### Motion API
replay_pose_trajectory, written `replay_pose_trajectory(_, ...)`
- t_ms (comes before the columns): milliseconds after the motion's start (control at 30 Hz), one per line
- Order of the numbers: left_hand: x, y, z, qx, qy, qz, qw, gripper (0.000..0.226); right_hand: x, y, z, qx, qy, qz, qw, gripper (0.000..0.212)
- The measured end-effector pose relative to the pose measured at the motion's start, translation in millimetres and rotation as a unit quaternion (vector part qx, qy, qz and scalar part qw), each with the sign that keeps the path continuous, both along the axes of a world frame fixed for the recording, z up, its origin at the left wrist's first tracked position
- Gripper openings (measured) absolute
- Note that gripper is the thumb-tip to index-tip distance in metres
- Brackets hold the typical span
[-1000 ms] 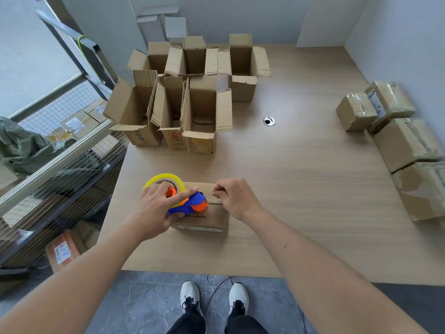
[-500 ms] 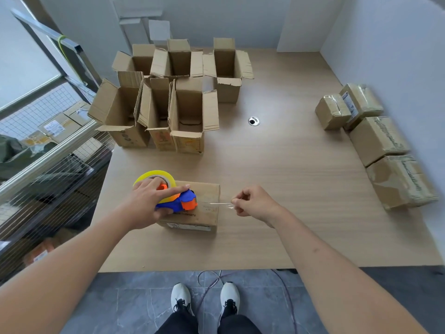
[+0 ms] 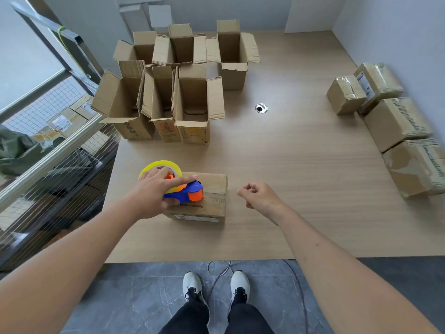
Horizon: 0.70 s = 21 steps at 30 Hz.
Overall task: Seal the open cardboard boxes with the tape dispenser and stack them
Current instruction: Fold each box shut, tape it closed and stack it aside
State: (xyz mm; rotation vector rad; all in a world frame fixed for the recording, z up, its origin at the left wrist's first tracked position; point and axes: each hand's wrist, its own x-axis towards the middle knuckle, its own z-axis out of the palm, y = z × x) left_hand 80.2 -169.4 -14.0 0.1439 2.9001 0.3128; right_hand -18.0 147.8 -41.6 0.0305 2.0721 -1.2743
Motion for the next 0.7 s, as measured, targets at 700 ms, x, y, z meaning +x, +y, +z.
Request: replay_pose_trajectory(700,-3,-1,3,0.008,-0.017,0.0,1.0,0.089,16,-4,5,-0.135,-0.084,-0.081,0.984,0.011)
